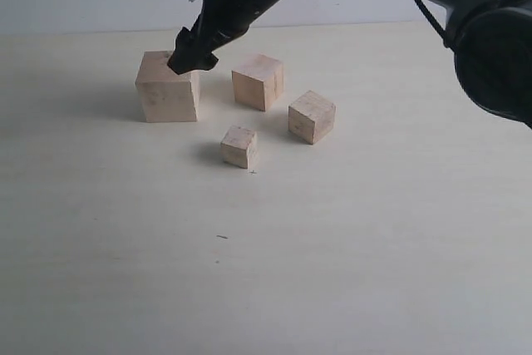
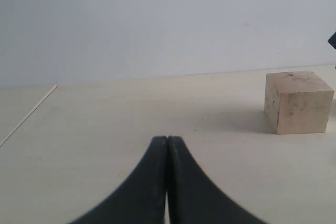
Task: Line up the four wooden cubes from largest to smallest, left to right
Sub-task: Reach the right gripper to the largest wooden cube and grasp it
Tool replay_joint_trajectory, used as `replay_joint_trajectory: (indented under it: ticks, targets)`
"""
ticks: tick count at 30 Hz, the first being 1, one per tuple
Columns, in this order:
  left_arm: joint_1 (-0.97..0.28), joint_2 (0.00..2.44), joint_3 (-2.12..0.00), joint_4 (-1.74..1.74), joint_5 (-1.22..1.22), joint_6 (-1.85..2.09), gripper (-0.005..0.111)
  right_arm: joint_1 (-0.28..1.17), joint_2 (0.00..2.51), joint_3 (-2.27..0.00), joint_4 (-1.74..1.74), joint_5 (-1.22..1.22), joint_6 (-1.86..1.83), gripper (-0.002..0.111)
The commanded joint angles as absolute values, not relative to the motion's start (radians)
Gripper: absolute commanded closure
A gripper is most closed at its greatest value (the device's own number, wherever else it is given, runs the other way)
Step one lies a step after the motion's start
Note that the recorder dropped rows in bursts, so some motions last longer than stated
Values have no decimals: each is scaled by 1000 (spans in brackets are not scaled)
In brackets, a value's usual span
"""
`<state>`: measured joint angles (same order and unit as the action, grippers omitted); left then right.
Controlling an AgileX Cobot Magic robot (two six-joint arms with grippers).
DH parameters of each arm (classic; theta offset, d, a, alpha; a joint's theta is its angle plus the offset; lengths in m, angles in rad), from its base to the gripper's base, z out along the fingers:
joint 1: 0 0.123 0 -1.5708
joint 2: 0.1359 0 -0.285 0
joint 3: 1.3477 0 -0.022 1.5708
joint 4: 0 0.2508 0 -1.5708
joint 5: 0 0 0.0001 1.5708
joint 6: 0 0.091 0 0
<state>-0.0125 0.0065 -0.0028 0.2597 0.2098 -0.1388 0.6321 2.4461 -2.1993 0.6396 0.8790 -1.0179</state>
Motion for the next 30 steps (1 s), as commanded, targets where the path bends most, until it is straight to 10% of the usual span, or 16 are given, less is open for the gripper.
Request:
replay_joint_trajectory:
  ticks: [1,22,25,30]
  targets:
    - [-10,0,0,250,208,-135,107,634,2488,-2216,660,801,-1060,8]
    - [-10,0,0,250,208,-135,107,648,2692,-2390,811,871,-1254,11]
    - [-10,0,0,250,208,-135,107,655,2694,-2390,808,868,-1280,24]
    - [-10,0,0,250,208,-135,107,657,2673,-2390,806,873,-1278,88]
